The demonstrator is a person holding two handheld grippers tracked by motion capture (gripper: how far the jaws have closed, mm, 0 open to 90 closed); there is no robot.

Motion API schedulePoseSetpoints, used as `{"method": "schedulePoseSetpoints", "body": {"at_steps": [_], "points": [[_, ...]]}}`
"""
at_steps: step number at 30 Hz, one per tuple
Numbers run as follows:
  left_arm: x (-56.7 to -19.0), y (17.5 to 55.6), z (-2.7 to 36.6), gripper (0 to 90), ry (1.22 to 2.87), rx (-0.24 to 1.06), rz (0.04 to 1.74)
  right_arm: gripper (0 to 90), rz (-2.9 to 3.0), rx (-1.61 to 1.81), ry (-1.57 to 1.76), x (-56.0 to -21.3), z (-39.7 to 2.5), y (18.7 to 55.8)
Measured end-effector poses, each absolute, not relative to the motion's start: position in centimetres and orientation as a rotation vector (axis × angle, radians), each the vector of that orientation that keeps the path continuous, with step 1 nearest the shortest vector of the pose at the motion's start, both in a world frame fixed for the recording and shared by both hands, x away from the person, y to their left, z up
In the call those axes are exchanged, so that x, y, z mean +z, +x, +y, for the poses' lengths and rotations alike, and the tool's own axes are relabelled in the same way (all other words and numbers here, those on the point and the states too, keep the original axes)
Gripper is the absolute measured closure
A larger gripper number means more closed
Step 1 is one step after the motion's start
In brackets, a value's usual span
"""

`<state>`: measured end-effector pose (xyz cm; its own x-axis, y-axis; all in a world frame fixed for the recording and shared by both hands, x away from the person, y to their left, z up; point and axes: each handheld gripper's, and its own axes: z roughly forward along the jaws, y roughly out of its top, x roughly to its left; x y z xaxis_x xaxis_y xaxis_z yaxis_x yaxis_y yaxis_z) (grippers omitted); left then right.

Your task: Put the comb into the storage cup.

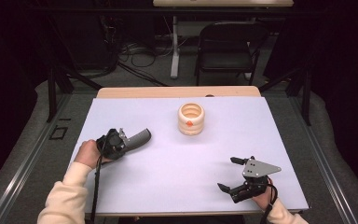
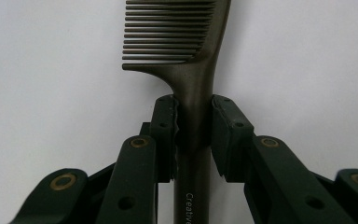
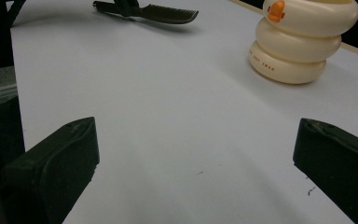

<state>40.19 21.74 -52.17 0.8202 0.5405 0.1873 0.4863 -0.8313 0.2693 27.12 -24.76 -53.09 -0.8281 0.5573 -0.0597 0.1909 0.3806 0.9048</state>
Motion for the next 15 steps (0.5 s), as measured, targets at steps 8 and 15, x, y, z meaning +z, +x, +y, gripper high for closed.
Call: {"method": "schedulePoseSetpoints", "body": {"at_steps": [8, 15], "points": [[-51.84, 39.83, 21.84, 72.0, 2.744, 0.373, 0.814, 0.0, 2.289, 1.431, 0.653, -53.08, -24.78, 27.09], [-51.6, 39.31, 22.23, 72.0, 2.695, 0.379, 0.843, 0.0, 2.289, 1.43, 0.651, -53.05, -24.79, 27.06]]}}
